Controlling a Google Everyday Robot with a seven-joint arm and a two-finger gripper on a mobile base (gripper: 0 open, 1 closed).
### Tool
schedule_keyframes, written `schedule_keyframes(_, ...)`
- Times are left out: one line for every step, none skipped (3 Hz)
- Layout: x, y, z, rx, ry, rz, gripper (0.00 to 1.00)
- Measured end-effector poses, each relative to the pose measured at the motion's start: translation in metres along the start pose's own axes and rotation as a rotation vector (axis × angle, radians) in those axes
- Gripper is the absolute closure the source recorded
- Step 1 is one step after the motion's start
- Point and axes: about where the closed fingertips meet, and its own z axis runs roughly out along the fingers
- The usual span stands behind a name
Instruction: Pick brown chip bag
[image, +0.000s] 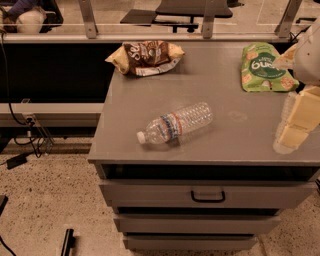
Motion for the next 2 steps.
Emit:
schedule_keyframes(0.000,0.000,0.000,0.000,0.000,0.000,0.00)
schedule_keyframes(-0.013,-0.038,0.016,0.047,-0.051,-0.070,0.00)
